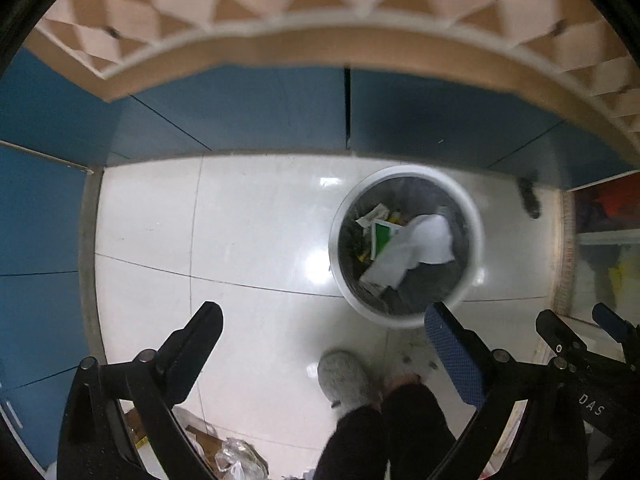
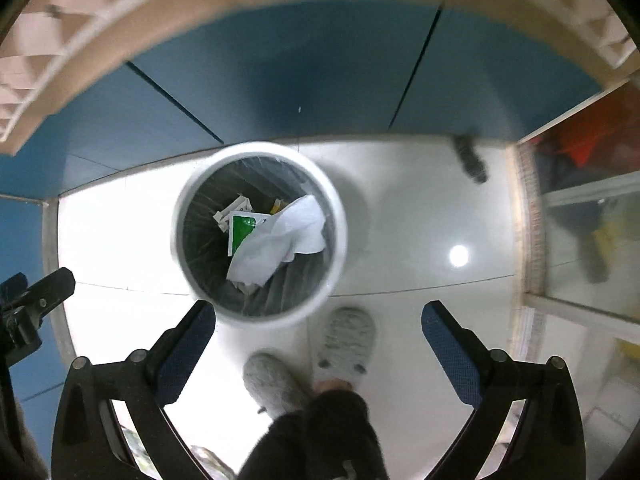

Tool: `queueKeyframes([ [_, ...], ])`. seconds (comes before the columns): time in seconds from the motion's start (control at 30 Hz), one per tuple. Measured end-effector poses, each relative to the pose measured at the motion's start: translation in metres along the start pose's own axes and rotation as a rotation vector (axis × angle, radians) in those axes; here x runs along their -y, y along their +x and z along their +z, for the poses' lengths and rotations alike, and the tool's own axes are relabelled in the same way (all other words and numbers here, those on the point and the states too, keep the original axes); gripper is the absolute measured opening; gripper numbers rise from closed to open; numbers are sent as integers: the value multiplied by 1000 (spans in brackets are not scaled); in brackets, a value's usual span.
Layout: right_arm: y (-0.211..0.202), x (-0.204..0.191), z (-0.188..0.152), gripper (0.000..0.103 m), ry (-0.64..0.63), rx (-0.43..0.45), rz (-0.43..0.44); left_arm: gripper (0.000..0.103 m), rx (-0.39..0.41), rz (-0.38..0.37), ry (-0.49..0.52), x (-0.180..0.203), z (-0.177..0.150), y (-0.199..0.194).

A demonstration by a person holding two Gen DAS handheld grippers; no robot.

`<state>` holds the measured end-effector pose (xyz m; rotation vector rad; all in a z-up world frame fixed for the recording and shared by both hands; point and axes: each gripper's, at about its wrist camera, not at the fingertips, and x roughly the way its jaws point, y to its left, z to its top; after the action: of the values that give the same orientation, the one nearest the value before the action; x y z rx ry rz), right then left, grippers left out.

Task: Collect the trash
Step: 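Carry the sachet and tissue to the bin and open both tools, then grasp the red wrapper with the left tool while the right tool grasps the clear plastic wrap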

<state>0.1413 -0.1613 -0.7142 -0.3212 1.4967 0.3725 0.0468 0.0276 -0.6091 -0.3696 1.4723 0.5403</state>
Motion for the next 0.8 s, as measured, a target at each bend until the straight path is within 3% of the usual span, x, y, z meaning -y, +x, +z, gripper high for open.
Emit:
queueKeyframes([
  [0.43, -282, 8, -47, 103, -30, 193, -22, 103, 145, -70, 0, 3, -50, -227],
  [0.6, -363, 8, -69, 103, -49, 235, -5, 103, 201, -111, 20, 4, -70, -292],
  [0.8, -431, 9, -94, 103, -35, 283, 51, 103, 271, -54, 49, 2, -80, -344],
])
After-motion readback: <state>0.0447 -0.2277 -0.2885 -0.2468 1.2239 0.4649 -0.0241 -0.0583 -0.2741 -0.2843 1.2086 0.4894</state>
